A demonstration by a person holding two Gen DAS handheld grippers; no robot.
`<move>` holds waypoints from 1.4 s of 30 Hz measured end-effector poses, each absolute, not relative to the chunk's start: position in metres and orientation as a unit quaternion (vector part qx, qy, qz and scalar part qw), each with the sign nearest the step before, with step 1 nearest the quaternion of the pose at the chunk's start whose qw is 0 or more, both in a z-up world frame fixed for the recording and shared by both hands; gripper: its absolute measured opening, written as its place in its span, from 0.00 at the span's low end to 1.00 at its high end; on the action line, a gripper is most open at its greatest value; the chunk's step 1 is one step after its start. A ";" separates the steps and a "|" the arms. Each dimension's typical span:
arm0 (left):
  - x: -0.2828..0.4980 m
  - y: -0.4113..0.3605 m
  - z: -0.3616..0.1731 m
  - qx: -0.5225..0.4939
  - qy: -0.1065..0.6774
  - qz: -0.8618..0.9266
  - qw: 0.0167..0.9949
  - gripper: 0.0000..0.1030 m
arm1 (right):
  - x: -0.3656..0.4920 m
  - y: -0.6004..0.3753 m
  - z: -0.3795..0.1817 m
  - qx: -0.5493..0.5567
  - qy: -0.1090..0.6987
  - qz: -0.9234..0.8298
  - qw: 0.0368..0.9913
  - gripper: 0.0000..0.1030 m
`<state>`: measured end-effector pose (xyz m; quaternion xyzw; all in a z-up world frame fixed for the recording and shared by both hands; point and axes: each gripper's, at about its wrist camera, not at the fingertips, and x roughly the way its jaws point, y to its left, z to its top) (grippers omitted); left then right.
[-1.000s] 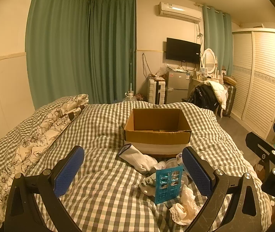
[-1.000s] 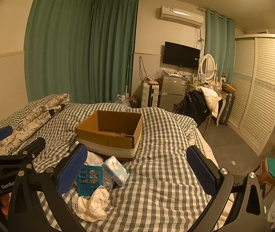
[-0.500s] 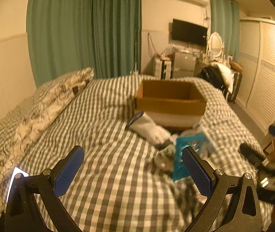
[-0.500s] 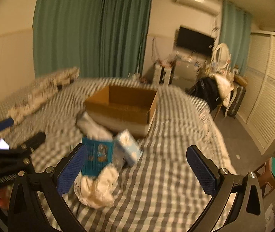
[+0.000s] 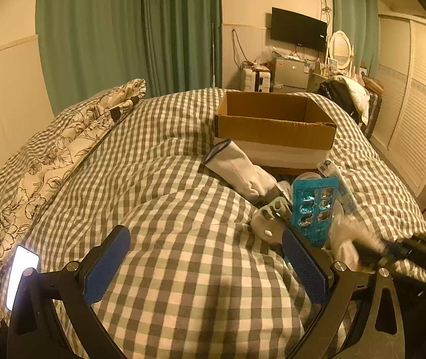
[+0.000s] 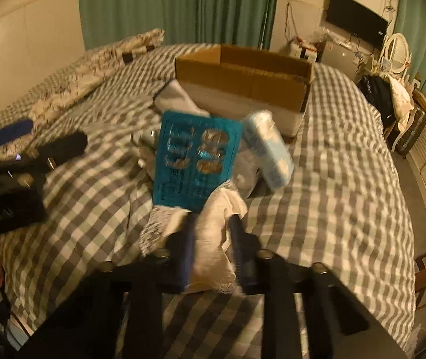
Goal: Organize objects
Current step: 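Grasp the white lace cloth with the right tool while the left tool approaches the teal blister pack, then close the left tool on the teal pill blister pack and lift it, then carry the blister pack with the left tool into the box while the right tool drops the lace cloth in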
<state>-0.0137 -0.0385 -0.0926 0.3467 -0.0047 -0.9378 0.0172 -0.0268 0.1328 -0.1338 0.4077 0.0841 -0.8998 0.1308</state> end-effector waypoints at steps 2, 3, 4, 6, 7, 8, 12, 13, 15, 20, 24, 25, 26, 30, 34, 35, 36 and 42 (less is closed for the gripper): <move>-0.015 -0.032 -0.094 0.350 -0.007 -0.937 0.011 1.00 | -0.024 0.141 -0.123 0.391 0.075 -0.909 0.125 0.12; -0.017 -0.027 -0.095 0.353 -0.009 -0.936 0.007 1.00 | -0.024 0.145 -0.117 0.385 0.072 -0.912 0.121 0.12; -0.018 -0.022 -0.096 0.355 -0.011 -0.935 0.002 1.00 | -0.024 0.151 -0.111 0.378 0.069 -0.916 0.116 0.11; -0.022 -0.011 -0.099 0.361 -0.016 -0.932 -0.007 1.00 | -0.026 0.160 -0.100 0.365 0.064 -0.923 0.104 0.11; -0.024 -0.006 -0.100 0.364 -0.019 -0.931 -0.011 1.00 | -0.026 0.166 -0.095 0.359 0.064 -0.926 0.099 0.11; -0.027 0.001 -0.102 0.367 -0.021 -0.930 -0.014 1.00 | -0.027 0.172 -0.091 0.354 0.063 -0.928 0.093 0.11; -0.041 0.023 -0.111 0.379 -0.019 -0.925 -0.014 1.00 | -0.032 0.187 -0.086 0.348 0.053 -0.932 0.086 0.11; -0.044 0.027 -0.113 0.382 -0.018 -0.924 -0.013 1.00 | -0.033 0.189 -0.086 0.348 0.052 -0.932 0.086 0.11; -0.055 0.034 -0.119 0.393 -0.010 -0.920 -0.013 1.00 | -0.037 0.193 -0.088 0.350 0.049 -0.932 0.085 0.11; -0.076 0.050 -0.130 0.411 0.002 -0.912 -0.006 1.00 | -0.043 0.206 -0.095 0.355 0.037 -0.930 0.087 0.11; -0.086 0.056 -0.141 0.423 -0.003 -0.906 -0.006 1.00 | -0.046 0.216 -0.101 0.358 0.024 -0.929 0.087 0.11; -0.087 0.057 -0.143 0.426 -0.005 -0.905 -0.006 1.00 | -0.046 0.217 -0.102 0.359 0.020 -0.929 0.088 0.11; -0.088 0.059 -0.145 0.427 -0.008 -0.904 -0.007 1.00 | -0.047 0.219 -0.103 0.360 0.017 -0.929 0.089 0.11; -0.086 0.063 -0.149 0.427 -0.025 -0.904 -0.008 0.94 | -0.047 0.222 -0.108 0.364 0.012 -0.927 0.091 0.11; -0.081 0.059 -0.147 0.421 -0.029 -0.907 -0.007 0.74 | -0.044 0.222 -0.108 0.362 0.013 -0.928 0.090 0.11; -0.080 0.055 -0.146 0.420 -0.025 -0.907 -0.010 0.71 | -0.044 0.222 -0.107 0.361 0.014 -0.928 0.089 0.11; -0.079 0.053 -0.144 0.419 -0.021 -0.908 -0.012 0.67 | -0.043 0.222 -0.107 0.360 0.015 -0.929 0.087 0.11; -0.063 0.047 -0.134 0.415 -0.011 -0.908 -0.048 0.67 | -0.031 0.219 -0.096 0.350 0.025 -0.933 0.080 0.11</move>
